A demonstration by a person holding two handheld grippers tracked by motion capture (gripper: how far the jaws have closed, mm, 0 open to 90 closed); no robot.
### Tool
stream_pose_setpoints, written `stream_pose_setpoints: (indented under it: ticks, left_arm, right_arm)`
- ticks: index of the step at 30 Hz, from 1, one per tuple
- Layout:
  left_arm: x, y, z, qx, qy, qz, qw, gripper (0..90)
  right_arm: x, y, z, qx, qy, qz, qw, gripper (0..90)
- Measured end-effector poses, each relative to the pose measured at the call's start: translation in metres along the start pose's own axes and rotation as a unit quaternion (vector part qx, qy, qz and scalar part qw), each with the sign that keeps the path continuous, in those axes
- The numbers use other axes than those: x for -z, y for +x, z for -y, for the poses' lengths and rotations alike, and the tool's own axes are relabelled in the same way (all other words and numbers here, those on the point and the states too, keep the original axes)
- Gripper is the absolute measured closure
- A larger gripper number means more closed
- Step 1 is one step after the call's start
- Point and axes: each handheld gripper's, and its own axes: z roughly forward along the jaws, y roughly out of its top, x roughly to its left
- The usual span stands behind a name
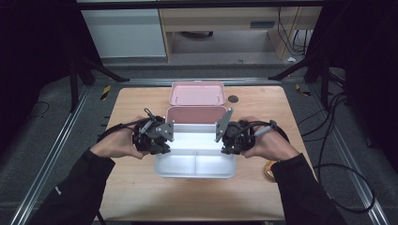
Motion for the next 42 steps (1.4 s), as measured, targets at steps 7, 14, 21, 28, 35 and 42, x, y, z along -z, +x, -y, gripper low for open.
stream_pose_setpoints:
  ticks: [7, 14, 21, 28, 35, 42]
  left_arm:
    - [-0.023, -0.027, 0.007, -0.001, 0.006, 0.015, 0.9999, 87.3]
    - [-0.047, -0.045, 0.015, 0.002, 0.015, 0.026, 0.9995, 88.0]
    - [-0.086, -0.049, 0.033, 0.017, 0.004, 0.052, 0.9985, 87.8]
    - [-0.116, -0.046, 0.042, 0.029, 0.015, 0.058, 0.9978, 87.4]
    - [-0.139, -0.046, 0.042, 0.025, 0.035, 0.064, 0.9970, 87.3]
    - [-0.142, -0.048, 0.041, 0.023, 0.032, 0.055, 0.9977, 81.1]
  right_arm:
    - [-0.020, 0.031, 0.009, 0.006, 0.004, -0.007, 0.9999, 89.4]
    - [-0.054, 0.045, 0.020, 0.002, 0.009, -0.030, 0.9995, 89.0]
    - [-0.086, 0.052, 0.029, -0.003, 0.012, -0.047, 0.9988, 89.0]
    - [-0.113, 0.049, 0.037, -0.019, 0.018, -0.049, 0.9984, 88.4]
    - [-0.137, 0.048, 0.043, -0.027, 0.035, -0.055, 0.9975, 88.0]
    - [-0.142, 0.051, 0.044, -0.040, 0.029, -0.053, 0.9974, 84.0]
